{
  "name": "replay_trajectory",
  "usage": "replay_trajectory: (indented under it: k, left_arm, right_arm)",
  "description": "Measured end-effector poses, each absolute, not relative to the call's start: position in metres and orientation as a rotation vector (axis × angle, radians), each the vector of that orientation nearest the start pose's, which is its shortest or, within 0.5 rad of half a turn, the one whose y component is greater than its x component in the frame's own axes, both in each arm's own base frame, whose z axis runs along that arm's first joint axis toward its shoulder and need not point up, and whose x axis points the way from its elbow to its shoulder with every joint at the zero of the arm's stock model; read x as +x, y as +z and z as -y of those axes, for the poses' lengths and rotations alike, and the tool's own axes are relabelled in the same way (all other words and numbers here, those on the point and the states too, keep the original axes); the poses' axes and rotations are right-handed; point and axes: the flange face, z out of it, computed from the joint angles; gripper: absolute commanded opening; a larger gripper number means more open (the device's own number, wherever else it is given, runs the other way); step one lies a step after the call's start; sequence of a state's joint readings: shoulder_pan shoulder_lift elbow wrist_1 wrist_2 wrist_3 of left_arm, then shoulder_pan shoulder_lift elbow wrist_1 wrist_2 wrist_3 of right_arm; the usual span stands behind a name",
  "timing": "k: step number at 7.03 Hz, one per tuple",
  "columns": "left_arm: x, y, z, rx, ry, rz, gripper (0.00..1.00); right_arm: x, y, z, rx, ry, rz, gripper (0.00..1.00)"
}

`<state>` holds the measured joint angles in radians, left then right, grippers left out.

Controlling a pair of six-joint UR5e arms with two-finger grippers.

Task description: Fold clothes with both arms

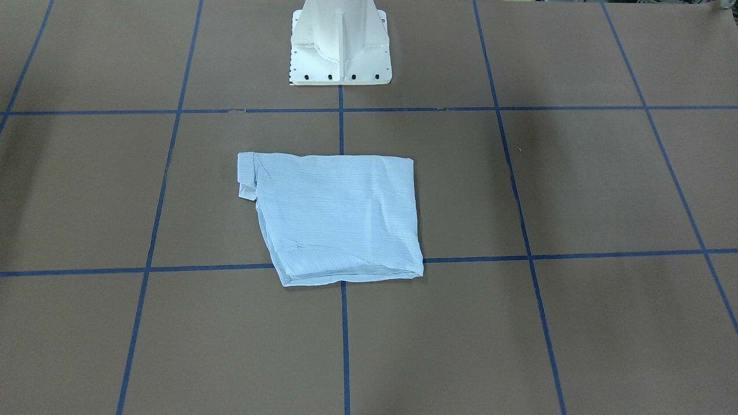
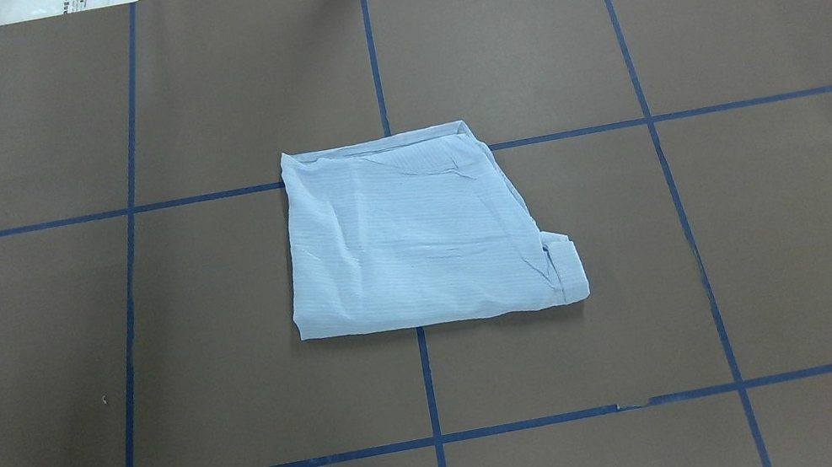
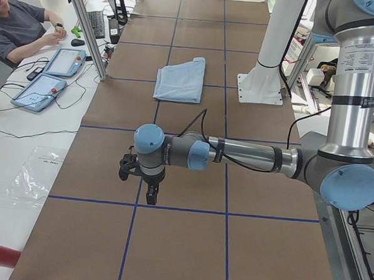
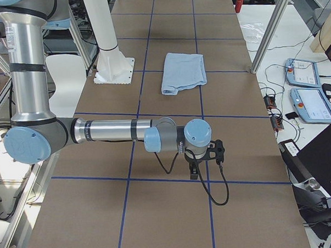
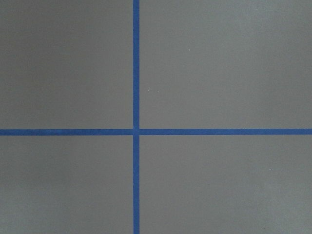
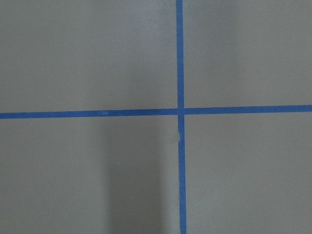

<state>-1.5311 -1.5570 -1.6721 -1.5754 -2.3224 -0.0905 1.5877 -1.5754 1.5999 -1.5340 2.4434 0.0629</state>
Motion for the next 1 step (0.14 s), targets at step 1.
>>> replay_trajectory:
  k: [1]
  left_arm:
    - [-0.0459, 0.6168, 0.4931, 0.038, -0.014, -0.755, 1.00]
  right_arm:
    - [0.0653, 0.6356, 0.4926, 0.037, 0.048, 0.874, 1.00]
